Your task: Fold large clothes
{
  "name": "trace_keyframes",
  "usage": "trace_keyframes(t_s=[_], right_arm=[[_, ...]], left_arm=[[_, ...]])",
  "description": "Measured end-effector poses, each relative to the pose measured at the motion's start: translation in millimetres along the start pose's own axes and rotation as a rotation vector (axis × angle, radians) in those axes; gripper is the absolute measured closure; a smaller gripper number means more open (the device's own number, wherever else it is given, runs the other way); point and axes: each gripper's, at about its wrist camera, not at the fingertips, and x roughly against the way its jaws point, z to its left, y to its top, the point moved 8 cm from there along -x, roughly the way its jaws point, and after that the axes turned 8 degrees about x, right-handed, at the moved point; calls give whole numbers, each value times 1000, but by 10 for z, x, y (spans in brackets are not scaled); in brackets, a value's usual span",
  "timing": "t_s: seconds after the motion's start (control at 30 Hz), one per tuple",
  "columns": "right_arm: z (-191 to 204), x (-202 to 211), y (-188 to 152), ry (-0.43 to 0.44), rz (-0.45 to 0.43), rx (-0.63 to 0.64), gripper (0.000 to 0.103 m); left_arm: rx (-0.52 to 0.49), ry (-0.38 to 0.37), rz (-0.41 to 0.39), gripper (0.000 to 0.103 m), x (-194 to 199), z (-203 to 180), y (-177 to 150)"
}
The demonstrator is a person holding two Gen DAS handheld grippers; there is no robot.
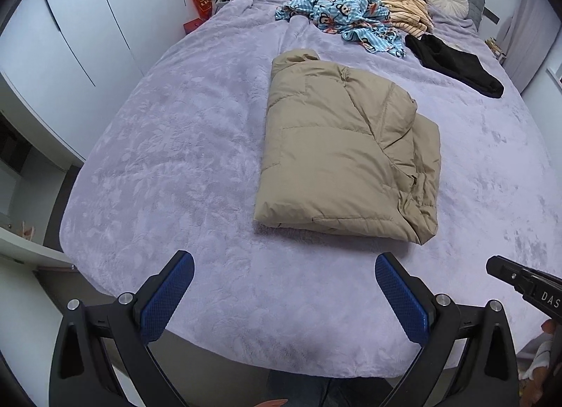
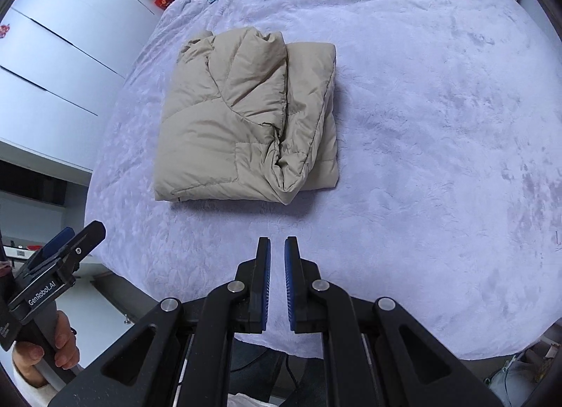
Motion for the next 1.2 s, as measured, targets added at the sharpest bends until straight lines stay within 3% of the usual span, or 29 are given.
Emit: trace_keyframes(t_s=[0.1,0.13,0.17,0.23,0.5,0.6,0.8,0.83,0.97,1.2], right_arm=[[52,91,38,-13,-27,11,86],[73,117,53,-15,-38,11,73],[91,142,75,-21,-50,14,52],[152,190,138,-38,-84,27,41],[478,193,432,-101,-146,10,41],[590,296,546,-142,-204,4,18],[696,518,741,-203,-289,0,14],[708,554,771,-207,-305,4,0],[749,676,862,-243,-352,16,0],[800,758,931,-247,-349,19,0]], left_arm=[[0,-10,-20,0,116,34,30],[-6,-13,-26,0,141,35,54],[-16,-14,-33,0,166,34,84],[-35,-15,-48,0,201,53,158],[-102,-35,-86,0,302,263,499],[-94,-38,-101,0,325,349,645],[-87,-58,-131,0,398,404,851],[-88,-59,-137,0,417,403,872],[-83,-62,-158,0,494,391,928],[-55,-58,-178,0,577,409,971]])
